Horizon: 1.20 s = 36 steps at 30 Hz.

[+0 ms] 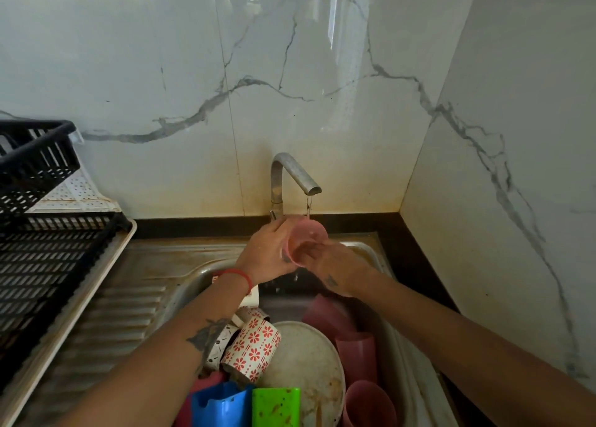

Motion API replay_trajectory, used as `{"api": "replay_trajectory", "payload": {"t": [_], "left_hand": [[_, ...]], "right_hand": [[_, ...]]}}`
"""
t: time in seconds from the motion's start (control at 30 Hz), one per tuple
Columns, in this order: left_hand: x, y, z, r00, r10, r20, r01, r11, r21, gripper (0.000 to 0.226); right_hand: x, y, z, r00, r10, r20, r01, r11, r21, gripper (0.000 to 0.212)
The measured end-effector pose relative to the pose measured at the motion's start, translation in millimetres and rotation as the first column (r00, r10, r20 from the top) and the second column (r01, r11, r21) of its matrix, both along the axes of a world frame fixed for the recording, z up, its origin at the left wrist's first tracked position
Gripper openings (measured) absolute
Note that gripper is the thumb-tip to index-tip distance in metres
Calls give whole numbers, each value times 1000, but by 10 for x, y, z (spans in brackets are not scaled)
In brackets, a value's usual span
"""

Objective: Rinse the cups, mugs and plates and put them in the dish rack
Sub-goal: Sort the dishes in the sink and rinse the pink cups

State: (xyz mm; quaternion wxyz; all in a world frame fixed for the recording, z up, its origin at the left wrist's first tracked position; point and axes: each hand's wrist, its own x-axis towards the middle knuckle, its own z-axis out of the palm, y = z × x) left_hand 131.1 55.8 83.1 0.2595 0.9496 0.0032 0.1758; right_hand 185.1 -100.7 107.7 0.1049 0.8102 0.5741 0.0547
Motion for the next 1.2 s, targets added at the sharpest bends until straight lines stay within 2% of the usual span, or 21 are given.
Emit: {"api": "replay_trajectory", "payload": {"t": [0.1,0.2,0.3,0.33,0.4,0.43,0.47,0.5,0.53,0.6,0.63,0.67,0.7,0.77,0.8,0.87,0.9,0.97,1.07,1.13,1.2], "left_hand": [[16,-119,-6,991,93,93,-80,987,-136,94],[18,-281,-84,945,240,224,-175,946,-273,103],[43,-209,-83,944,254,211,-204,950,-235,85],[47,-155,-69,963,212,169,-180,966,-189,82],[66,-68,-38,989,122,86,-113,989,-100,81],[79,-53,-27,991,105,79,-98,992,-80,81],[92,-58,-17,990,105,90,-97,992,-83,79],[104,-79,-5,988,110,107,-100,990,-95,76],[112,-97,4,986,110,121,-98,990,-100,73],[110,-86,-11,986,76,146,-67,996,-66,68],[99,-62,-19,987,46,152,-40,998,-43,68],[77,-34,-19,990,13,140,-10,1000,-22,69],[63,-5,-16,994,-14,106,15,1000,-8,71],[64,19,-17,999,-31,13,31,999,-35,79],[73,3,-19,1000,-21,-6,21,997,-69,82],[92,-74,-43,997,50,61,-40,988,-151,87],[100,-123,-75,986,108,125,-82,977,-199,88],[94,-230,-155,954,214,212,-149,947,-286,89],[77,-280,-226,955,210,211,-145,946,-289,79],[79,-190,-209,980,121,160,-78,965,-250,76],[91,-114,-171,993,52,106,-27,975,-221,77]], "right_hand": [[93,26,17,991,40,128,-53,993,102,50],[15,145,4,994,-15,-109,50,946,321,38],[-43,155,-11,949,24,-313,94,930,354,34],[4,110,-15,955,43,-293,54,947,317,35],[120,39,35,996,77,-45,-72,992,106,42],[184,24,54,994,81,78,-82,997,-2,47],[215,28,58,994,52,94,-50,999,-15,52],[193,56,53,1000,-2,12,1,999,43,56],[138,103,18,981,-48,-189,77,986,150,58],[-11,199,-68,753,-2,-658,274,910,311,54],[-57,207,-96,680,30,-732,313,891,328,52],[-56,178,-130,702,25,-712,290,903,318,49],[-13,120,-143,798,7,-603,205,937,282,47],[125,-16,-111,988,76,-135,-62,992,106,46],[196,-64,-94,986,149,73,-151,989,13,46],[232,-78,-62,959,168,228,-176,984,16,46],[196,-45,-61,976,115,185,-139,983,122,46],[92,45,-100,998,28,-55,-8,939,345,40],[-58,116,-164,940,59,-335,119,867,485,26],[-31,26,-129,931,124,-344,42,898,439,31],[121,-97,-36,977,132,-167,-98,975,200,44]]}}
